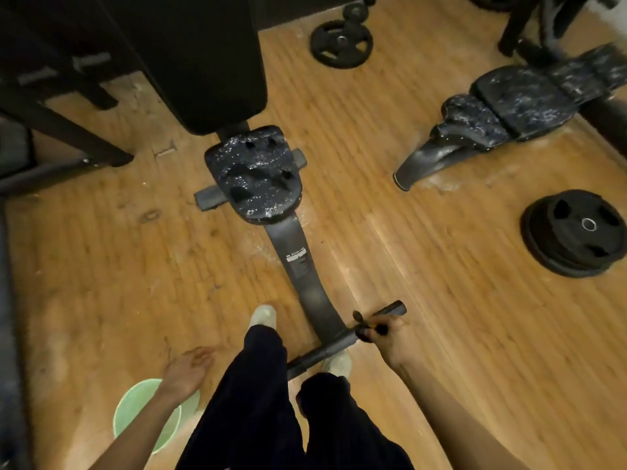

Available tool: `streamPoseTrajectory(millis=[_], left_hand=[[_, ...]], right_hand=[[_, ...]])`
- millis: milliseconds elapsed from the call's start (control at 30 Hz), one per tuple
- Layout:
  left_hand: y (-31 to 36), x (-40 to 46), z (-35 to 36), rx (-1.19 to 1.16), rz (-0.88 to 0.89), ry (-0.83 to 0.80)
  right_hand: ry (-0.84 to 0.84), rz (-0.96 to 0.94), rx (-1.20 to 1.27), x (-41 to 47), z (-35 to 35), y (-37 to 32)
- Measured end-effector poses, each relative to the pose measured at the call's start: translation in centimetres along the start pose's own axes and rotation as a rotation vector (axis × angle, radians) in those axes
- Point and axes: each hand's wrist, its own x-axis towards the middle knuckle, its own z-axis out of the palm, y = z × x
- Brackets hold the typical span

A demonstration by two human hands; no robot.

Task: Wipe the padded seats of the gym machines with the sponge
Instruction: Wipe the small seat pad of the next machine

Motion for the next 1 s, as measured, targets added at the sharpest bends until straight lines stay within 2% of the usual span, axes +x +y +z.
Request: streamPoseTrajectory(millis=[133, 233, 333, 500, 600, 767, 1000], left_hand=[[0.4, 0.5, -0.8, -0.047, -0.05, 0.066], [1.0, 2.8, -1.7, -0.023, -0.086, 0.065], [3.6, 5.2, -3.4, -0.108, -0.107, 0.049], [9.6, 10.1, -8.1, -0.164, -0.039, -0.02], [12.5, 13.1, -11.3, -0.165, 0.03, -0.061], [17.6, 16.4, -14.5, -0.144, 0.088, -0.018], [23.3, 19.2, -14.9, -0.177, 0.167, -0.006]], right_hand=[[-0.019, -0.124, -0.047, 4.9, -1.7, -4.9], [-0.035, -0.149, -0.046, 7.8, -1.8, -7.6], [-0.044, -0.137, -0.068, 10.0, -2.0, -9.5], [-0.026, -0.056, -0.118, 13.4, -2.9, -11.4], [0.001, -0.007, -0.057, 15.4, -3.5, -12.6], [0.1, 0.048, 0.052, 18.6, -4.5, -15.4], [0.146, -0.101, 0.036, 24.6, -6.8, -20.9]])
